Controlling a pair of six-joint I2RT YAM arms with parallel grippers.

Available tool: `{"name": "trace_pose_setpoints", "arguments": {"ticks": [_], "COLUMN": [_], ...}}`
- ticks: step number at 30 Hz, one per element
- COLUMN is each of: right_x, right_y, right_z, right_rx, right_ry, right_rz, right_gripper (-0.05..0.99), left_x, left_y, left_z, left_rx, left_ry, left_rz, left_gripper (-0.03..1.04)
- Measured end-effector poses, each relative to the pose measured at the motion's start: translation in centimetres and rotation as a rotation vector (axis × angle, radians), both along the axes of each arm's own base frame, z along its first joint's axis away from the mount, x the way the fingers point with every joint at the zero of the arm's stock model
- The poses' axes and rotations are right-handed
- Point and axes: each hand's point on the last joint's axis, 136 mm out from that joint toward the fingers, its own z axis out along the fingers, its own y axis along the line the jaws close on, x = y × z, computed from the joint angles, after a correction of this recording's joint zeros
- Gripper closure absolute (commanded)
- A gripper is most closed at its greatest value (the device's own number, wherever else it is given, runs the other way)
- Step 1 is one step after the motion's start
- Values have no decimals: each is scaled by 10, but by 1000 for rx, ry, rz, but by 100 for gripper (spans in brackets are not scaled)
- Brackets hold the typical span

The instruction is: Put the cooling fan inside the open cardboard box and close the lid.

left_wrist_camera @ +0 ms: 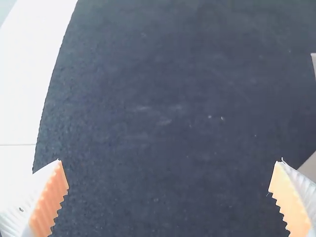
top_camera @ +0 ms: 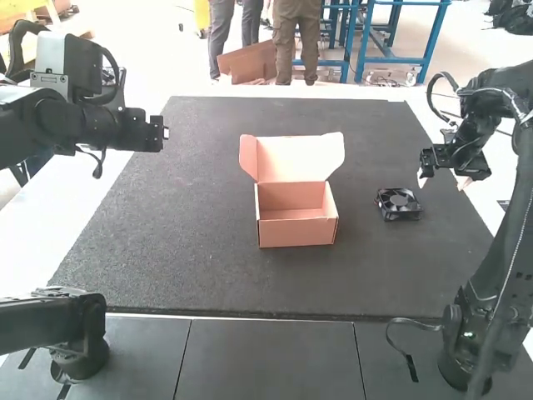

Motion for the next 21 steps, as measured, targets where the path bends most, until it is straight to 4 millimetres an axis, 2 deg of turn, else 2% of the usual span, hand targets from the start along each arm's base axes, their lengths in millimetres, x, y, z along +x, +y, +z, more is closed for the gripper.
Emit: {"name": "trace_pose_setpoints", "arguments": {"ticks": [5,10,15,21], "right_x": [5,13,23,27], "right_y": [11,12,8,4], "right_z": [-16,-30,-33,-37], "right_rx": [4,6,-6,-28], "right_ry": [22,32,12,7], "right_rz": [27,24,17,11], "right_gripper": [4,4,4,4], "left_x": [0,0,0,-1], "left_y": [0,0,0,0], "left_z": [0,-1,-1,-1], "left_rx": [0,1,1,1], "left_ry": [2,3,3,5], "left_rz": [0,-1,-1,-1], "left_gripper": [4,4,4,4]}}
